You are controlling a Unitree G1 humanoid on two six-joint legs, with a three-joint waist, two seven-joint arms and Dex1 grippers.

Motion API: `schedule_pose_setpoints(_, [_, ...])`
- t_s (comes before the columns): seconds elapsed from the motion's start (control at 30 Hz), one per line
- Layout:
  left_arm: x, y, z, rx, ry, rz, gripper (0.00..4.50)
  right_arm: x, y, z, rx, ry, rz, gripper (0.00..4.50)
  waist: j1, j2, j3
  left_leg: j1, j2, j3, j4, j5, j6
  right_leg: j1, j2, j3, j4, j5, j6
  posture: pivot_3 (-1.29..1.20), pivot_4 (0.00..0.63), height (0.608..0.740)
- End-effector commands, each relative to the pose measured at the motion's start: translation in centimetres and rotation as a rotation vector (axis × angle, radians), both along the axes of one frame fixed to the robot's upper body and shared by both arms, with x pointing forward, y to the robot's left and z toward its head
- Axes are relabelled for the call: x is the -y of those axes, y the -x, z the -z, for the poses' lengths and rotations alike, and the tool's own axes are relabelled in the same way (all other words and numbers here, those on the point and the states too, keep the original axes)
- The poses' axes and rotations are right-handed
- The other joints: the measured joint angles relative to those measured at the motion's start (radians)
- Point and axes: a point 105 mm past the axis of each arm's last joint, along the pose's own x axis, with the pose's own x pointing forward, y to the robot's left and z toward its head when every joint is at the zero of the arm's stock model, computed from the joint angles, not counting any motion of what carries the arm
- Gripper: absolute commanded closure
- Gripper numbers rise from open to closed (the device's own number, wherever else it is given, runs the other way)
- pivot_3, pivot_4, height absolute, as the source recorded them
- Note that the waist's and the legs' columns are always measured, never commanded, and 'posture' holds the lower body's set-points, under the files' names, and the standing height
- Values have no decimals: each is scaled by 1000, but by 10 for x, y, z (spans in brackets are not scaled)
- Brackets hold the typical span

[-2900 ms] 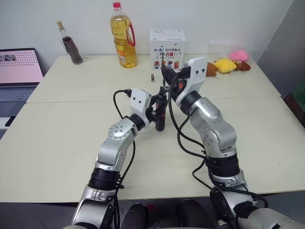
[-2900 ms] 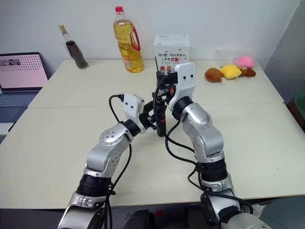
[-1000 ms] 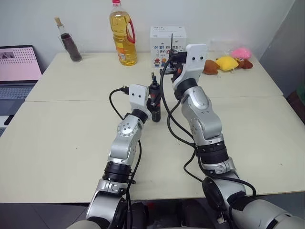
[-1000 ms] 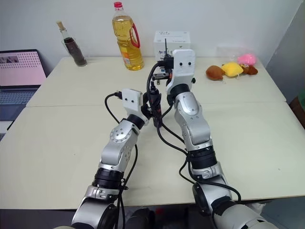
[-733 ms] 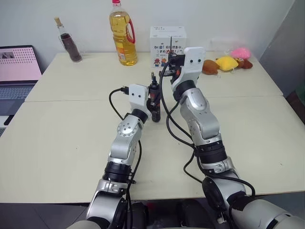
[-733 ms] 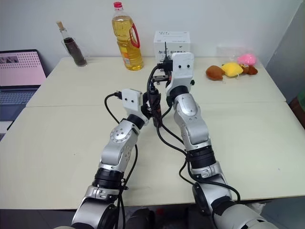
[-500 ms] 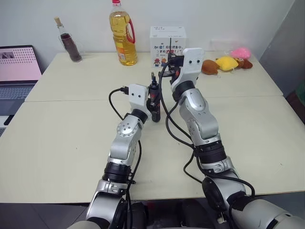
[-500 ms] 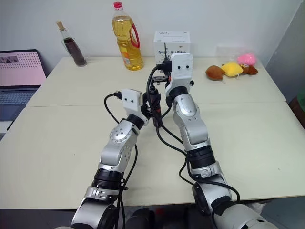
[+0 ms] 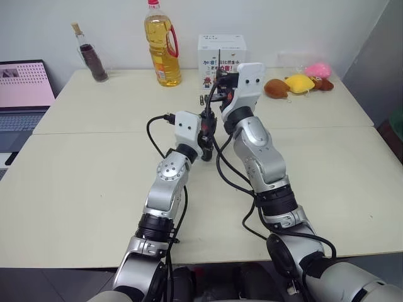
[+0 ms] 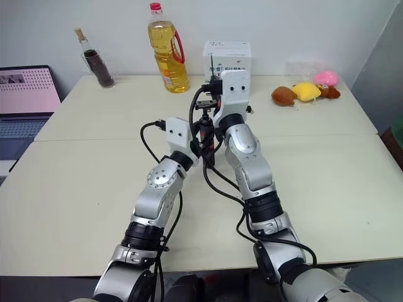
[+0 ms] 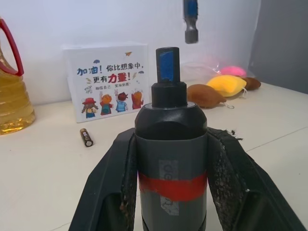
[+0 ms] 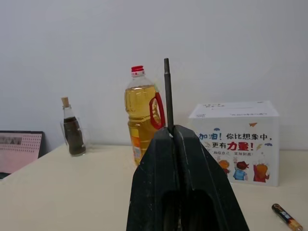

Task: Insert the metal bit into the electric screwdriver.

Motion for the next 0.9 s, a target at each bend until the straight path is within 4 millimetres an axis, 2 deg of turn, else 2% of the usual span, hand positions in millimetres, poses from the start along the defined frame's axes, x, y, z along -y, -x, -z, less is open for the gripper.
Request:
schedule_pose_setpoints(0.03, [-6,-4,26,-81,-76,-39,2828,-23,19,-28,70,-78,-88,4450,0,0,0,0,0,0,0,0,0,0,0,0,0,0,0,0,150,740])
schedule_pose_setpoints(0.63, [-4,-10,32,-115,-79,-61,2828,-27,25,-28,66,-70,-110,4450,0,0,0,1,0,0,0,0,0,1,0,0,0,0,0,0,150,740])
schedule_pose_setpoints(0.9, [-3,-10,32,-113,-77,-59,2828,-28,22,-20,20,-78,-112,4450,0,0,-1,1,0,0,0,0,0,1,0,0,0,0,0,0,150,740])
